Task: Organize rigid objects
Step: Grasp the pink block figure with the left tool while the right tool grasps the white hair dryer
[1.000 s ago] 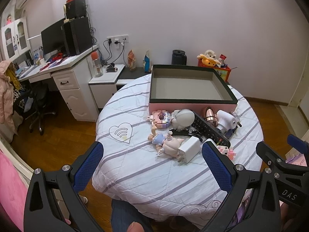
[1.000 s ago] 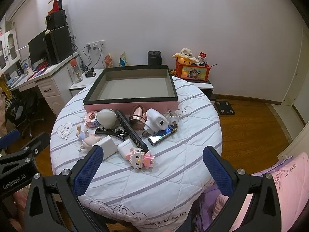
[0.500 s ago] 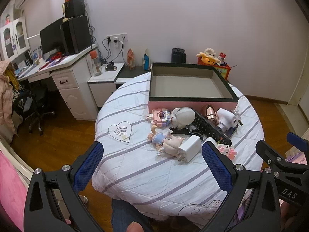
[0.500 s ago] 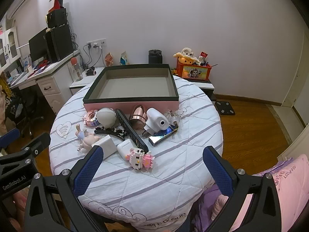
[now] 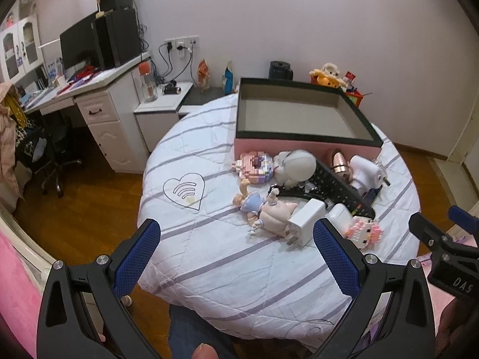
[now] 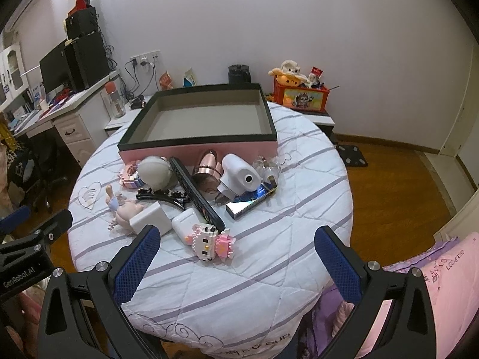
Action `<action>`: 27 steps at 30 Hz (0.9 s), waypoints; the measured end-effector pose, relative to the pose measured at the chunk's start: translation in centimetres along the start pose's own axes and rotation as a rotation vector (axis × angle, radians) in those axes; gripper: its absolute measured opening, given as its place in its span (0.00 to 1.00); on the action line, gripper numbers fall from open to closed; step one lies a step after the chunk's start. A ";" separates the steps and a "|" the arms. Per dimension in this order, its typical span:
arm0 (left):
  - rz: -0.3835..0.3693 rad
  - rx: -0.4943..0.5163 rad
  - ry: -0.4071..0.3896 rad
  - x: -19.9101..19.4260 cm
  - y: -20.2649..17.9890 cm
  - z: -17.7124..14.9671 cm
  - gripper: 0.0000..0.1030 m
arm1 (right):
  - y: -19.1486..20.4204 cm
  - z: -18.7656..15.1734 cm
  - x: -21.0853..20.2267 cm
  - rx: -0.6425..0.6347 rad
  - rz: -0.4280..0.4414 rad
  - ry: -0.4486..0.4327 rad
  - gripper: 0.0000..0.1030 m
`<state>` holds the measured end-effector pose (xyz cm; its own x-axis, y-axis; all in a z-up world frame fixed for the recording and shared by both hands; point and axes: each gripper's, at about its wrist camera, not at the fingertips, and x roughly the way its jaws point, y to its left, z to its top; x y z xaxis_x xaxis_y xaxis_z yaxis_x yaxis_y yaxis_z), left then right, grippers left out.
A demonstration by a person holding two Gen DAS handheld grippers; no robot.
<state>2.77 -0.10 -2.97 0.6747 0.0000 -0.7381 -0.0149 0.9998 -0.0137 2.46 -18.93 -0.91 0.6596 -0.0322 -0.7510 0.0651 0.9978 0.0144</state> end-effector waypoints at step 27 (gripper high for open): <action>-0.080 -0.012 0.093 11.4 0.9 3.8 1.00 | -2.9 3.5 11.1 0.030 0.020 0.089 1.00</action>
<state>13.30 0.83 -8.86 0.6023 -0.0825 -0.7940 0.0268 0.9962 -0.0832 12.17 -22.42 -6.95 0.5921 -0.0057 -0.8059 0.0755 0.9960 0.0485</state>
